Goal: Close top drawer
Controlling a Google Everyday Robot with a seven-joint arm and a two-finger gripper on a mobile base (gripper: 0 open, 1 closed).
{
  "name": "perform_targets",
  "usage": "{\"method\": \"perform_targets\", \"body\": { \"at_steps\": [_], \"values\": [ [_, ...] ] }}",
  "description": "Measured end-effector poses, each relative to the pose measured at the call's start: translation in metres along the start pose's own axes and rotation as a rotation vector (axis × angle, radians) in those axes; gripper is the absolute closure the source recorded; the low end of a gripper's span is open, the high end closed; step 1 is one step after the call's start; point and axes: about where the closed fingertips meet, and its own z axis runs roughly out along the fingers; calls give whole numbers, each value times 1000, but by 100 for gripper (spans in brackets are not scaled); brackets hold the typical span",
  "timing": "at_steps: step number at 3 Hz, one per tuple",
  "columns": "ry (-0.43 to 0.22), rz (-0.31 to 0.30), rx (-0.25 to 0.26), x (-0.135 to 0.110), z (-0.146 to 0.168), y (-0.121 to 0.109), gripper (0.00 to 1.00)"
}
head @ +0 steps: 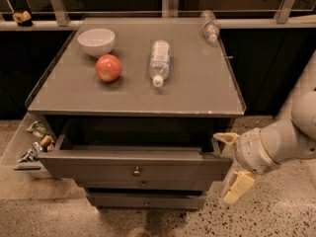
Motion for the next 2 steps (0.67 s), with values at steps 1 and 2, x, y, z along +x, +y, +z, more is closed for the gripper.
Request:
{"method": "perform_targets", "body": {
  "at_steps": [1,2],
  "values": [
    [28,40,-25,13,14,16,0],
    [71,126,-118,42,50,49,0]
  ]
}}
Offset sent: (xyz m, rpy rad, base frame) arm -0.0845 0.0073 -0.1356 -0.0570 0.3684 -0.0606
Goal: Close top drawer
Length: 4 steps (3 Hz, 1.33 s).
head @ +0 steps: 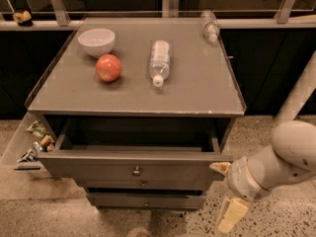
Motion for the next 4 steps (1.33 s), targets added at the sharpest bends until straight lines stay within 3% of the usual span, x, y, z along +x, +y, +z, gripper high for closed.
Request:
{"method": "perform_targets", "body": {
  "at_steps": [1,2,4],
  "values": [
    [-8,46,-37,20,30,0,0],
    [-16,66,39,27,48,-31,0],
    [-20,221,362,36,39,-103,0]
  ]
}}
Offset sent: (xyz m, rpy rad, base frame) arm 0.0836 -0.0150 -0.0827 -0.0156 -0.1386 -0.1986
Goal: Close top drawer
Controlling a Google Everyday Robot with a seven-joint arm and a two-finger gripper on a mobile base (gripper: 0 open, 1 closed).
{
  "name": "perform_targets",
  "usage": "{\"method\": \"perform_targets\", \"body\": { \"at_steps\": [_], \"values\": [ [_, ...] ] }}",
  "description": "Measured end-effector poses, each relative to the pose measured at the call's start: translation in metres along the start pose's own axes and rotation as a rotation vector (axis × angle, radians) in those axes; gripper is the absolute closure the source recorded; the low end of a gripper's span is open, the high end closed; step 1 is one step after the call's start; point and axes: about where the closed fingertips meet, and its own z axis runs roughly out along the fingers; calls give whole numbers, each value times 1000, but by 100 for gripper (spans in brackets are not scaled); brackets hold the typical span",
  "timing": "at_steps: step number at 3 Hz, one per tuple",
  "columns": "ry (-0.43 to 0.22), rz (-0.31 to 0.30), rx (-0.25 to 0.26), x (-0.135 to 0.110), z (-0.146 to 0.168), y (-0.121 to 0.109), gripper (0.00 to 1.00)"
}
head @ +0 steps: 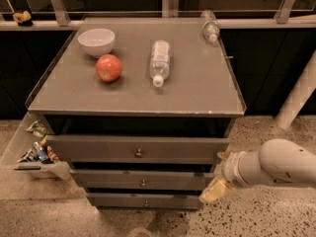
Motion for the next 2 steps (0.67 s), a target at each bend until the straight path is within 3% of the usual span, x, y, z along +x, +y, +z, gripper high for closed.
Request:
{"method": "perform_targets", "body": {
  "at_steps": [1,2],
  "values": [
    [-16,27,78,-3,-1,-21,0],
    [-16,27,78,-3,-1,-21,0]
  ]
}}
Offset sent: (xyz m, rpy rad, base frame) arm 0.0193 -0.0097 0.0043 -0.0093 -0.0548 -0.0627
